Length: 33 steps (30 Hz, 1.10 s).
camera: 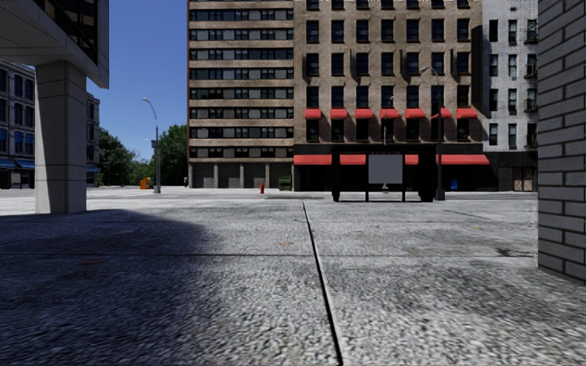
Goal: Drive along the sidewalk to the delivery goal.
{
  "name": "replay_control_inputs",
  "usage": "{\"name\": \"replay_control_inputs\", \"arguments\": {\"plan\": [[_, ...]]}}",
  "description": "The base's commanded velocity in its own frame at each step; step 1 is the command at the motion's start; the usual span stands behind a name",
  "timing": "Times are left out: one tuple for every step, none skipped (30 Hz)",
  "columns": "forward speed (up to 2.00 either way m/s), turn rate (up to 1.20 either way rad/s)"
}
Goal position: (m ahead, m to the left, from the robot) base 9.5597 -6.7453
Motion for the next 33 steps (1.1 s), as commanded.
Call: {"name": "replay_control_inputs", "arguments": {"plan": [[2.0, 0.0], [2.0, 0.0], [2.0, 0.0], [2.0, 0.0], [2.0, 0.0], [2.0, 0.0], [2.0, 0.0], [2.0, 0.0], [2.0, 0.0], [2.0, 0.0], [2.0, 0.0], [2.0, 0.0], [2.0, 0.0], [2.0, 0.0], [2.0, 0.0], [2.0, 0.0], [2.0, 0.0], [2.0, 0.0], [2.0, 0.0], [2.0, 0.0], [2.0, -0.06], [2.0, -0.1], [2.0, -0.2], [2.0, -0.2], [2.0, -0.29], [2.0, -0.32], [2.0, -0.46], [2.0, -0.7], [2.0, -0.7], [2.0, -0.76], [2.0, -0.78], [2.0, -0.78], [2.0, -0.78]]}}
